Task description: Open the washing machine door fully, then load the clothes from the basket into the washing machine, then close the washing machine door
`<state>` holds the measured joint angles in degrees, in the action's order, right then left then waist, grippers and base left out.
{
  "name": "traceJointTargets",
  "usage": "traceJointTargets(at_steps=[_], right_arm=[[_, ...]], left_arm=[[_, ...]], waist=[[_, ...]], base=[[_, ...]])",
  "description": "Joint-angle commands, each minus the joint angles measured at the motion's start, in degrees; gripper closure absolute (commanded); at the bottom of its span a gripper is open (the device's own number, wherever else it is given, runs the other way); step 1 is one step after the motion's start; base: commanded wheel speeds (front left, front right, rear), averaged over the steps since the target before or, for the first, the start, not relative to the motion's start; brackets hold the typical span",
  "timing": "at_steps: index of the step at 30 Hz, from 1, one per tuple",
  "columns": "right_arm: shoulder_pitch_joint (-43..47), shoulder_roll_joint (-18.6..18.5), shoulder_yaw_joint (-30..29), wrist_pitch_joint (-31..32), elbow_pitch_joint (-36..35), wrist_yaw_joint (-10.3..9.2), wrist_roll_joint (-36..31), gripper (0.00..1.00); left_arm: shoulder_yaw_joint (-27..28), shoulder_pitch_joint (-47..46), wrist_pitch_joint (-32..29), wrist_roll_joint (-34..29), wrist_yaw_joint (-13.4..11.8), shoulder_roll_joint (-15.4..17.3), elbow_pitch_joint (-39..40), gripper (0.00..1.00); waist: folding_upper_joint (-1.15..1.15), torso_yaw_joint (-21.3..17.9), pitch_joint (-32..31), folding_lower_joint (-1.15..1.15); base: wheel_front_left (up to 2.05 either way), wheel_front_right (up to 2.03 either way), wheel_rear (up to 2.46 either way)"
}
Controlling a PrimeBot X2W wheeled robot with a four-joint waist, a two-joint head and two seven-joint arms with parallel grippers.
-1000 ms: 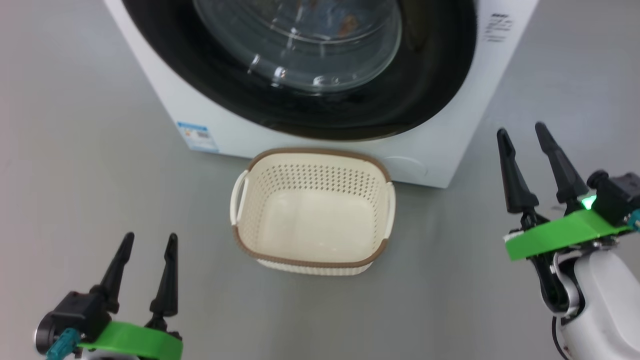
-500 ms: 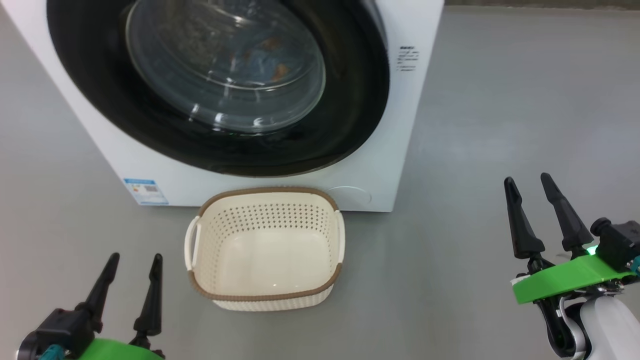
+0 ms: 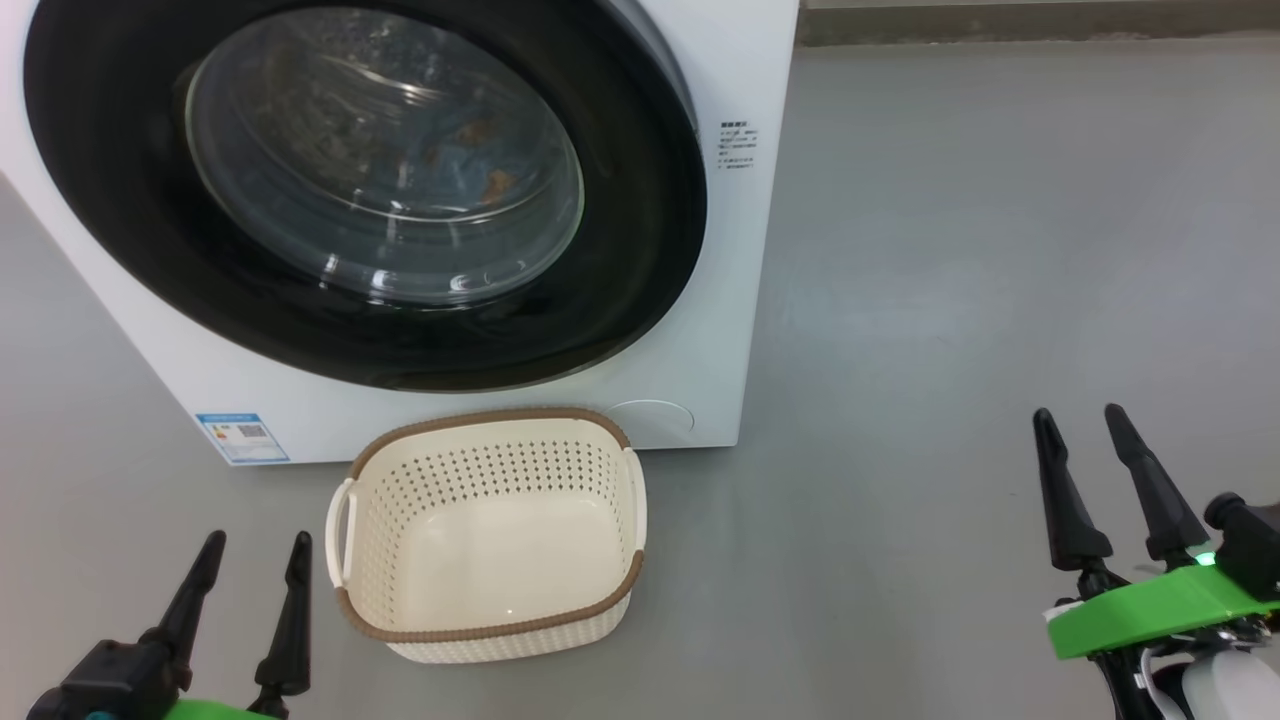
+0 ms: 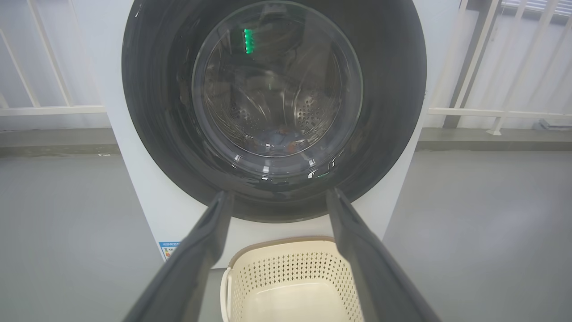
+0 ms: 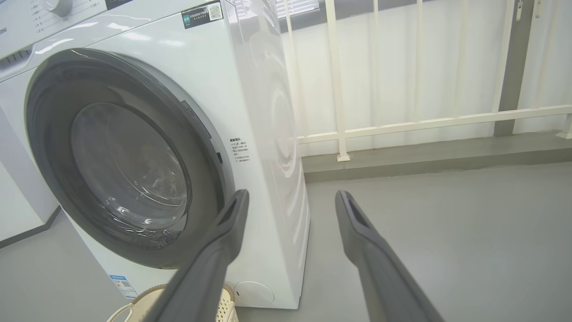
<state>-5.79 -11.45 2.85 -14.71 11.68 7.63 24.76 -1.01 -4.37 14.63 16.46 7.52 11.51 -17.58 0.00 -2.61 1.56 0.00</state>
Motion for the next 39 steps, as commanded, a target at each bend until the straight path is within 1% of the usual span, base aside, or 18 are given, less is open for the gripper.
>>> traceJointTargets(at_steps=[1,5,19,38,39], right_arm=[[0.4,-0.8,0.3,-0.3,-1.8,-0.14,0.0,0.00],[1.8,-0.3,-1.0,-0.3,-2.2,-0.14,-0.2,0.00],[3.4,0.0,-2.1,-0.3,-2.4,-0.14,-1.0,0.00],[3.1,0.4,-1.5,-0.3,-2.5,-0.14,-1.3,0.00],[3.1,1.0,-2.9,0.0,-0.7,-0.13,-0.6,1.00]], left_arm=[[2.4,-0.3,0.4,-0.7,0.0,1.4,1.2,0.00],[2.8,0.0,0.4,-0.9,0.0,1.4,1.3,0.00],[5.0,0.6,0.4,-2.1,0.0,0.8,2.8,0.00],[7.0,1.0,0.4,-5.2,0.0,0.1,3.7,0.00],[4.9,1.4,0.0,-4.7,0.0,-1.0,1.7,1.00]], waist=[[0.00,-0.5,-0.3,0.00],[0.00,-1.1,-0.4,0.00],[0.00,-1.6,-0.4,0.00],[0.00,-1.8,-0.2,0.00],[0.00,-1.8,-0.2,0.00]], base=[[0.00,0.00,0.00],[0.00,0.00,0.00],[0.00,0.00,0.00],[0.00,0.00,0.00],[0.00,0.00,0.00]])
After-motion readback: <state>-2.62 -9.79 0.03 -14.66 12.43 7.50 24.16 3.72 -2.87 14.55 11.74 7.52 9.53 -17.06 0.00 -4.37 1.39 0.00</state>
